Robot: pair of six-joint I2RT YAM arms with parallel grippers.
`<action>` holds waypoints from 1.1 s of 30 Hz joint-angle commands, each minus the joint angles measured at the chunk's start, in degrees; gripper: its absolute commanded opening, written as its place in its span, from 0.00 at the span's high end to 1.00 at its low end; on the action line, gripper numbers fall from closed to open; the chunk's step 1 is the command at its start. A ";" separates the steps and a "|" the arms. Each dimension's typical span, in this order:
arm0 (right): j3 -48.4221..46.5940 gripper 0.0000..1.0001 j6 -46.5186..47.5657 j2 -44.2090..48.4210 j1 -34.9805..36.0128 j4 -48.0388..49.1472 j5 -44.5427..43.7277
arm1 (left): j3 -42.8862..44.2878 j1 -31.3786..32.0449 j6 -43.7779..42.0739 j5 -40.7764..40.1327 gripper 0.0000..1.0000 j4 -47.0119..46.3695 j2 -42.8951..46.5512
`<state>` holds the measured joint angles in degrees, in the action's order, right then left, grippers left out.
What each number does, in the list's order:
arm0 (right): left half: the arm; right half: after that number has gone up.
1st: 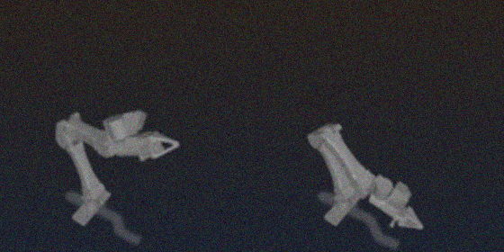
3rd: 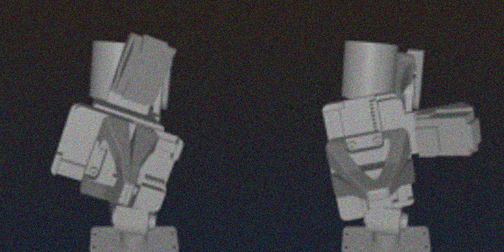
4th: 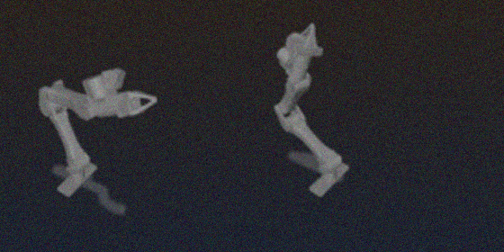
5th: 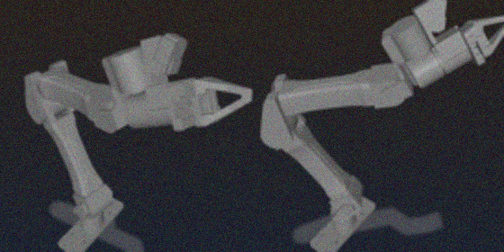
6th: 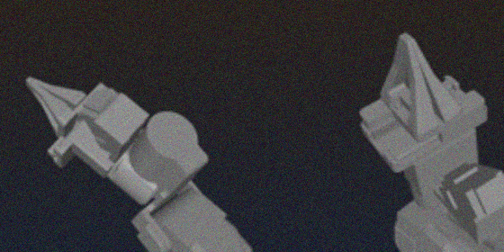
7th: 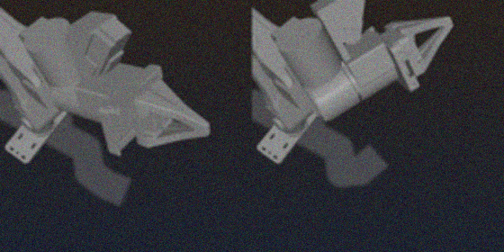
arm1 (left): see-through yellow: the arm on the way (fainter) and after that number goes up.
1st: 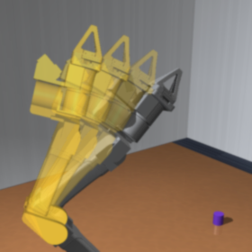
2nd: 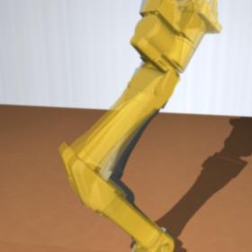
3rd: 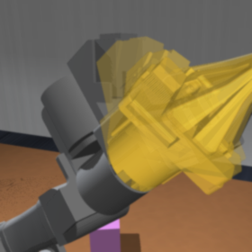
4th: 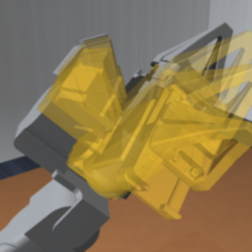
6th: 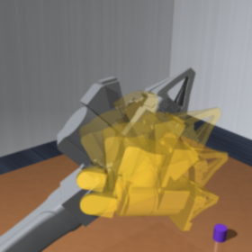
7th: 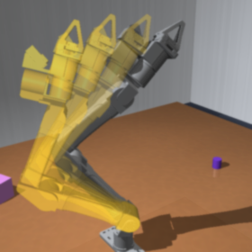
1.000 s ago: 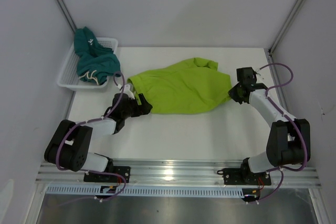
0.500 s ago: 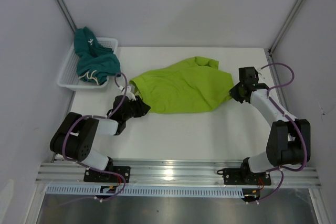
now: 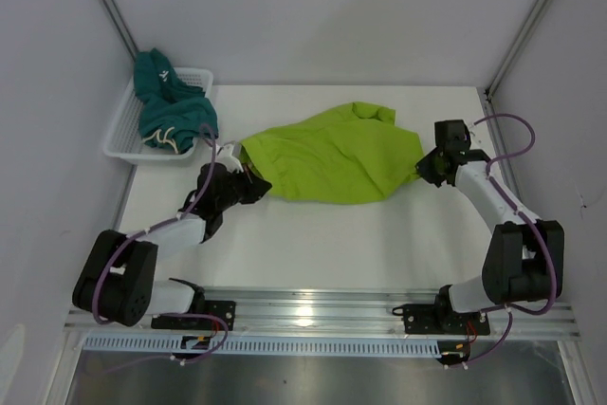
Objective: Fold and stack the shorts
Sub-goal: Flatten the shorts out
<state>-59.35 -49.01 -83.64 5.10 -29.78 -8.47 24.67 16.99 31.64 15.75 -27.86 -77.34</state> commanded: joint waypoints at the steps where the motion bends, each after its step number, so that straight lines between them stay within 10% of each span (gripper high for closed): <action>1: -2.43 1.00 0.32 4.52 -0.27 -2.30 0.21 | 5.55 -0.12 1.50 2.80 1.00 8.41 5.88; 16: -9.91 1.00 3.13 10.07 -1.32 -14.61 -0.32 | 23.84 -7.66 4.93 1.03 1.00 44.54 22.93; 33: -5.50 1.00 4.28 -4.14 -3.70 -8.27 0.48 | 11.89 -13.65 6.68 11.59 1.00 28.49 7.76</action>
<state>-61.54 -45.34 -83.64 1.50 -40.58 -6.59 35.70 3.70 37.32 26.06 7.70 -66.11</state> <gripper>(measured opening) 0.010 0.005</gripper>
